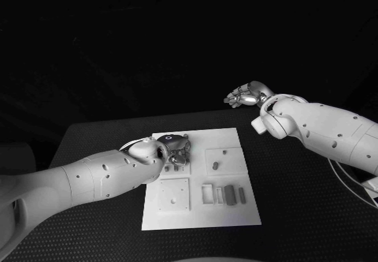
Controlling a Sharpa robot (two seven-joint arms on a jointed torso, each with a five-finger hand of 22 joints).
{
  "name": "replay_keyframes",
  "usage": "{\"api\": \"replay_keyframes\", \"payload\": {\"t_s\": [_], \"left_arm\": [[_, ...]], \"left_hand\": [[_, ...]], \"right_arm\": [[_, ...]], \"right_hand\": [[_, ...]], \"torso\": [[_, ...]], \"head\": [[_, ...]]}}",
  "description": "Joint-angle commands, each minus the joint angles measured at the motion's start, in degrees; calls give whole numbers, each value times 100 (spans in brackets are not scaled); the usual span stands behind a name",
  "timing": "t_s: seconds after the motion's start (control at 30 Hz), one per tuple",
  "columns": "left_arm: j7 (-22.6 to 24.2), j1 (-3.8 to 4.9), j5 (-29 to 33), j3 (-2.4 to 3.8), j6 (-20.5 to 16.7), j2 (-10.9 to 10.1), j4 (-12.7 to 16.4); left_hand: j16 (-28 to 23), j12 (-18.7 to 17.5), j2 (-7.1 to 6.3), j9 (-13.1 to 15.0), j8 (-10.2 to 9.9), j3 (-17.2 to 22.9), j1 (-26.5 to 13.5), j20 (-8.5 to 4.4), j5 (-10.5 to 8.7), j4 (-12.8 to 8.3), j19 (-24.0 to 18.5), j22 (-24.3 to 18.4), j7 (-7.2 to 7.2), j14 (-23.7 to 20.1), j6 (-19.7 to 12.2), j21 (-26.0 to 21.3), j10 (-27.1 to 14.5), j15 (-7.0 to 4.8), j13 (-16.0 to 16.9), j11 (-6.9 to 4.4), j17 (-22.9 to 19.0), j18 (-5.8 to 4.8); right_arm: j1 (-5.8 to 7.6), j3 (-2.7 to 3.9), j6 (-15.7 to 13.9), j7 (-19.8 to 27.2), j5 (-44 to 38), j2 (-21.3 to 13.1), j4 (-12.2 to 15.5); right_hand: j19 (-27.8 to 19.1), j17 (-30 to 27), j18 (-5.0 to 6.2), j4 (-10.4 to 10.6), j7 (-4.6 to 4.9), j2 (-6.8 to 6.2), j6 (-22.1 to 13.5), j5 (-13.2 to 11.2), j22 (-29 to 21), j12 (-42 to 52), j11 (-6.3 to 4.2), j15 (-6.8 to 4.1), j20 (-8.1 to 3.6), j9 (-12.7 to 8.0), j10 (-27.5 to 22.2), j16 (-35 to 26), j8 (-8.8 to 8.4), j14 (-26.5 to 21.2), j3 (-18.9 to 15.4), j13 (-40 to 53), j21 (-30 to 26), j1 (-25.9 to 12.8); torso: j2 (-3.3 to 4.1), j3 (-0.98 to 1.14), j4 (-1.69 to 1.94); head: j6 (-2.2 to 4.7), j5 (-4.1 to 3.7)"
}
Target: Assemble the parts on the task board
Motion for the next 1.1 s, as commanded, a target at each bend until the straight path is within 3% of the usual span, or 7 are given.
{"api": "replay_keyframes", "payload": {"t_s": [0.03,0.33,0.8,1.1], "left_arm": [[91,-9,121,2,35,30,1],[126,-15,166,3,60,67,-61],[105,-103,170,4,170,178,-248],[98,-108,170,5,211,188,-284]], "left_hand": [[35,-32,52,-12,11,13,-11,-2,-13,20,-27,158,10,34,14,44,56,-3,-5,7,-12,452],[82,-50,129,-27,37,18,-19,-18,-14,23,-22,158,9,61,51,129,132,-22,1,-13,-24,459],[122,-130,356,-64,56,66,18,-22,-14,-36,-63,155,27,65,73,242,154,-23,-18,-12,-62,460],[160,-151,528,-87,88,173,72,-26,-33,-87,-89,153,40,97,121,329,213,-34,-27,-21,-93,465]], "right_arm": [[-1,2,66,70,-6,13,9],[-1,2,65,70,-6,23,10],[-1,2,66,69,-6,21,22],[-1,2,68,70,-6,25,21]], "right_hand": [[-10,8,-72,4,133,-7,-33,-12,7,19,23,-4,-22,-7,-18,-31,19,-45,-15,-7,-26,-5],[-10,9,-73,2,132,-7,-33,-12,10,20,23,-4,-22,-8,-18,-33,20,-46,-16,-9,-30,-5],[-9,10,-73,0,132,-7,-33,-12,15,22,23,-3,-22,-10,-18,-35,22,-49,-18,-12,-36,-6],[-9,11,-74,-1,132,-7,-33,-12,18,23,23,-2,-22,-11,-18,-37,23,-51,-18,-14,-41,-6]], "torso": [[-1,0,5],[-4,-2,8],[1,3,4],[-6,2,6]], "head": [[-9,0],[-12,1],[-27,-15],[-39,-17]]}}
